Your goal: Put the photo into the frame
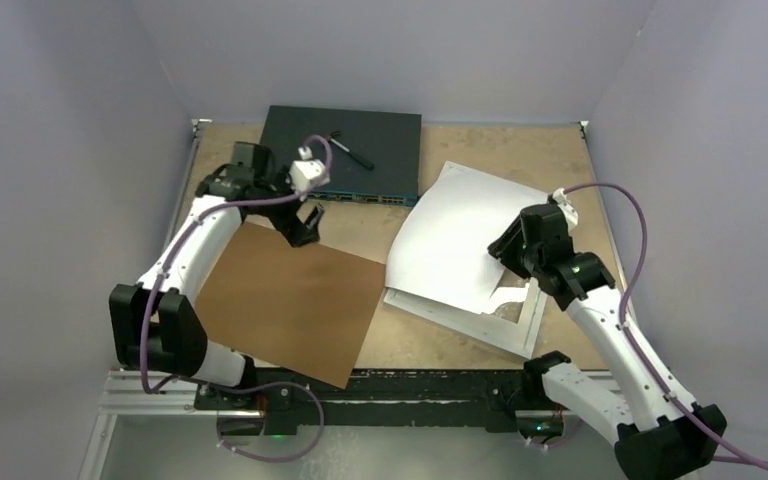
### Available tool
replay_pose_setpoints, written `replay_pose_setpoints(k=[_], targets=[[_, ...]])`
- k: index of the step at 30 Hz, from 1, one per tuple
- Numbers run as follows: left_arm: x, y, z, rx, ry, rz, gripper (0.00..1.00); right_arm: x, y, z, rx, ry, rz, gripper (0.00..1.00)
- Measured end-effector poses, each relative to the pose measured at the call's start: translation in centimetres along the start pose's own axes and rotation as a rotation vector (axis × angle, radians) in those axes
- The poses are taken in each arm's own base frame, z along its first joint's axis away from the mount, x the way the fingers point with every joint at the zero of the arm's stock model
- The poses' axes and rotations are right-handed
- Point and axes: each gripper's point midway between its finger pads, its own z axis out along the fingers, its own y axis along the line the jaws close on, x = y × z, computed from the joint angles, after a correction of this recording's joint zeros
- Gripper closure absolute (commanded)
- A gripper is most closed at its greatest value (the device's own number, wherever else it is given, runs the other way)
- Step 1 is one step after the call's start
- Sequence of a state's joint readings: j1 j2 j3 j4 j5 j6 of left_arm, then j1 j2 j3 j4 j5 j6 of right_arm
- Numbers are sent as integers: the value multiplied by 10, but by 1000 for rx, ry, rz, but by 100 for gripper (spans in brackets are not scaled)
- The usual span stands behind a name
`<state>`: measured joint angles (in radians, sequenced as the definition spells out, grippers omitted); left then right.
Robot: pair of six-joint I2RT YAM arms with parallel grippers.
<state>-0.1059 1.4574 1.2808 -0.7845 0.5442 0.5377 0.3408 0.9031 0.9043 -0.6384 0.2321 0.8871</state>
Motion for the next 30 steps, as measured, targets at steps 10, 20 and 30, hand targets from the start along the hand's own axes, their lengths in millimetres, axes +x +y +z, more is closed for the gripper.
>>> replay_pose_setpoints(k=[10, 20, 30], targets=[[35, -83, 35, 198, 144, 284, 0, 7, -26, 2, 84, 6, 56, 6], [34, -133, 56, 241, 209, 661, 0, -11, -17, -7, 41, -73, 100, 1], [40, -164, 69, 281, 216, 831, 0, -4, -28, -11, 35, -92, 144, 2]])
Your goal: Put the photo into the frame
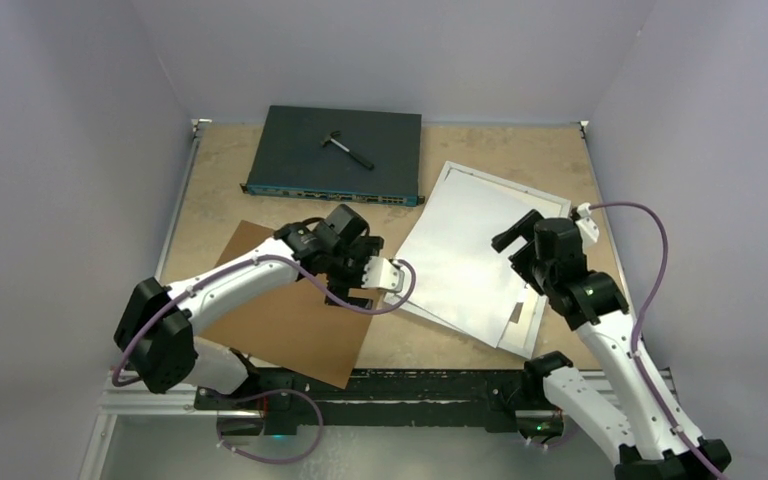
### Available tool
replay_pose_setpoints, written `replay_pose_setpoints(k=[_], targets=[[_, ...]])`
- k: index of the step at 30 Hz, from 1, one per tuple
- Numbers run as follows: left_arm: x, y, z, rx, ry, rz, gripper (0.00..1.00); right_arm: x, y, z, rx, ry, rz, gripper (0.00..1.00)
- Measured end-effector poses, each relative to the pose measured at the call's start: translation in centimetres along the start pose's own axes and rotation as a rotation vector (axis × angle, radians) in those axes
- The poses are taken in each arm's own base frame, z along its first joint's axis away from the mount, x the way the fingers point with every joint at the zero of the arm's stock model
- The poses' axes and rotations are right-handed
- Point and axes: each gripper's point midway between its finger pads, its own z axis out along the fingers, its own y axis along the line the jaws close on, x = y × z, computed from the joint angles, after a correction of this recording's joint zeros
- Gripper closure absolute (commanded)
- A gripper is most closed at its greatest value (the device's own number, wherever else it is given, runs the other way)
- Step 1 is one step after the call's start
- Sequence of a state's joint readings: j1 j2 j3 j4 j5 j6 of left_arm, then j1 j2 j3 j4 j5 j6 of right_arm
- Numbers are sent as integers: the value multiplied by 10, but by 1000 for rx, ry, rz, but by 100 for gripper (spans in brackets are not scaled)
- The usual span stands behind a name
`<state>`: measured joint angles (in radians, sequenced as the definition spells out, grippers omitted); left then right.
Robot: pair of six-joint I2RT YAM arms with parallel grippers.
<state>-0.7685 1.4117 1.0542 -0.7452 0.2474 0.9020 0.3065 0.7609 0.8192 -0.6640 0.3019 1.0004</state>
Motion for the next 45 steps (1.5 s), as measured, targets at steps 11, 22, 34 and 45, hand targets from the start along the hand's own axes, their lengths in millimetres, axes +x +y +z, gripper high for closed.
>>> replay_pose_setpoints(k=[11, 22, 34, 45], targets=[[-2, 2, 34, 1, 115, 169, 2, 27, 15, 32, -62, 105, -43, 8], [11, 39, 69, -71, 155, 150, 12, -2, 41, 17, -133, 25, -57, 8], [6, 29, 57, -289, 36, 430, 11, -4, 45, 25, -112, 29, -66, 11], [-21, 25, 53, -395, -124, 587, 13, -17, 65, 23, -167, -3, -62, 11]])
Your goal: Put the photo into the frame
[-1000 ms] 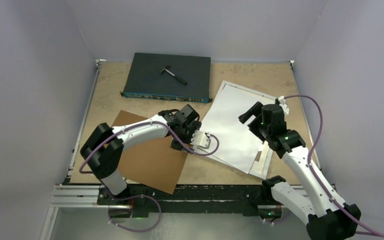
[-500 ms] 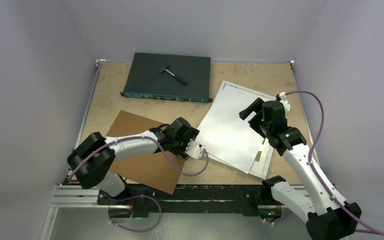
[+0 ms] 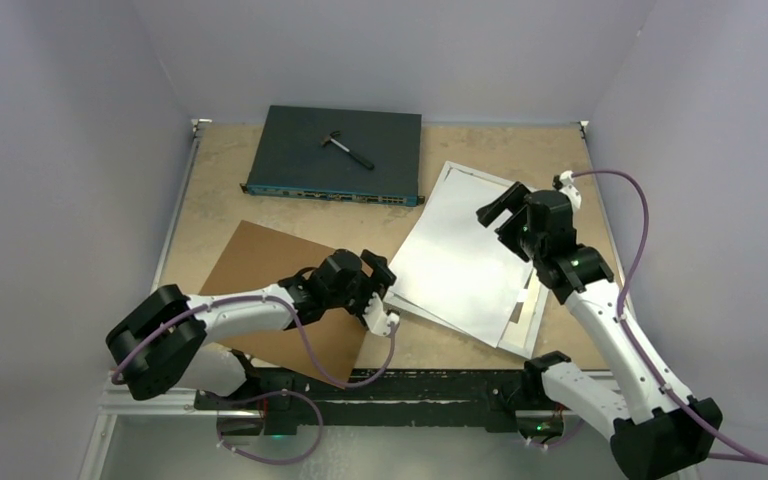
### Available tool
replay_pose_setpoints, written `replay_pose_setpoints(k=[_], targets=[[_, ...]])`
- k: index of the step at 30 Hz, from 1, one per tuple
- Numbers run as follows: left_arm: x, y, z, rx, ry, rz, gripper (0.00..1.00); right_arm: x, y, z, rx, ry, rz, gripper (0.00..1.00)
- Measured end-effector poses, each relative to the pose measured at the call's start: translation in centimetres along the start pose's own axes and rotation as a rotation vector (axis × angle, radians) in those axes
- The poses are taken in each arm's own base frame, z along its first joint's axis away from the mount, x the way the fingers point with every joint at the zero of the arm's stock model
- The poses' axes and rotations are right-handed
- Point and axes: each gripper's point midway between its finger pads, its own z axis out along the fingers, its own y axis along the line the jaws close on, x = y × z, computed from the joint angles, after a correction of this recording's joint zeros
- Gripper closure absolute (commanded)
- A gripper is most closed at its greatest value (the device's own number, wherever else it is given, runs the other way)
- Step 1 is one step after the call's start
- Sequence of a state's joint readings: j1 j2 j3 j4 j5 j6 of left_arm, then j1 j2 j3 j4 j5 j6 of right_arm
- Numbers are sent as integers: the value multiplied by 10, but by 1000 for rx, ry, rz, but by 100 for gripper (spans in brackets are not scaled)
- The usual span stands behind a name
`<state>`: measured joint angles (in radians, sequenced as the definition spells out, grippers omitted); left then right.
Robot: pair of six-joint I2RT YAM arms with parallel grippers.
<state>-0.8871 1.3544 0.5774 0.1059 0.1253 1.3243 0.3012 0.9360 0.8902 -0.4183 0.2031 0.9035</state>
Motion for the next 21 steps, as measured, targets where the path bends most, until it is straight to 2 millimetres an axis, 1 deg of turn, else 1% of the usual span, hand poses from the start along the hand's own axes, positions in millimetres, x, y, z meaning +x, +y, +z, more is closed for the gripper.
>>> replay_pose_setpoints(k=[4, 6, 9, 15, 21], targets=[[-3, -10, 2, 19, -26, 31, 13, -6, 6, 0, -20, -10, -2, 12], [-3, -13, 5, 28, -32, 36, 15, -8, 8, -1, -27, -17, -4, 12], [-5, -14, 10, 20, -41, 40, 18, -12, 9, -1, -30, -25, -7, 12], [-11, -8, 18, -29, -62, 58, 26, -15, 9, -1, -31, -35, -10, 13], [-10, -13, 23, -46, -62, 73, 27, -19, 6, -1, -24, -45, -6, 13]])
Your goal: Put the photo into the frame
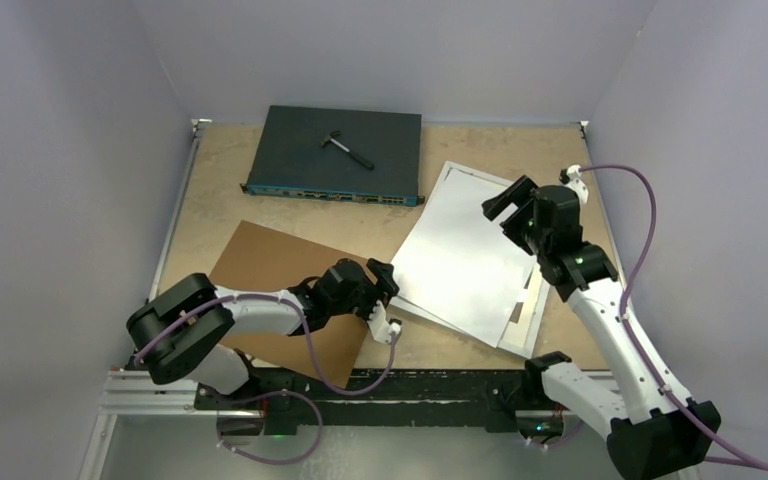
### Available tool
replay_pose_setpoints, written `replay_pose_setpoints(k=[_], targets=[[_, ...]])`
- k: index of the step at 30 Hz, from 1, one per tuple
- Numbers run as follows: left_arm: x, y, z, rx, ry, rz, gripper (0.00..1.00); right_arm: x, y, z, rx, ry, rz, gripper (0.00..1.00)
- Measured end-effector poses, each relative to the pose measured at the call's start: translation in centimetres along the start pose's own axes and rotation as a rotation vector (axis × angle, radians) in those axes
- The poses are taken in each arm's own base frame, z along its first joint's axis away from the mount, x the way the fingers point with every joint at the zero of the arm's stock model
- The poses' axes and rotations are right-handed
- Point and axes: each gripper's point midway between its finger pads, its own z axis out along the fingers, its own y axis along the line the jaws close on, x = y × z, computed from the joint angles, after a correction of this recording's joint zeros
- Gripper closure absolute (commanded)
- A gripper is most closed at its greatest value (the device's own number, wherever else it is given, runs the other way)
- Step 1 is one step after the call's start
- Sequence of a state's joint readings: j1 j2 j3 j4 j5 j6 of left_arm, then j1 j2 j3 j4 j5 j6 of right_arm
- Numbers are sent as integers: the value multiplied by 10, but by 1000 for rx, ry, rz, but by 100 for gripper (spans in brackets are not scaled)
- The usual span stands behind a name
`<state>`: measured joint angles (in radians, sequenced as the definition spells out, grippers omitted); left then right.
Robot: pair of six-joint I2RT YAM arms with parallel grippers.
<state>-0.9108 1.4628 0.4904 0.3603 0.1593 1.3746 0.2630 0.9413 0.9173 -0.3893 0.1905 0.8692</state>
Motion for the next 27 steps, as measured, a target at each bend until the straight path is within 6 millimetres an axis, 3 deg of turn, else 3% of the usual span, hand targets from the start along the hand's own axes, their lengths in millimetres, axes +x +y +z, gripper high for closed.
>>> replay_pose_setpoints(k=[9, 27], targets=[[8, 2, 6, -63, 34, 34, 35, -9, 4, -2, -13, -23, -5, 14], [3, 27, 0, -140, 41, 56, 68, -16, 9, -6, -42, -52, 4, 15]])
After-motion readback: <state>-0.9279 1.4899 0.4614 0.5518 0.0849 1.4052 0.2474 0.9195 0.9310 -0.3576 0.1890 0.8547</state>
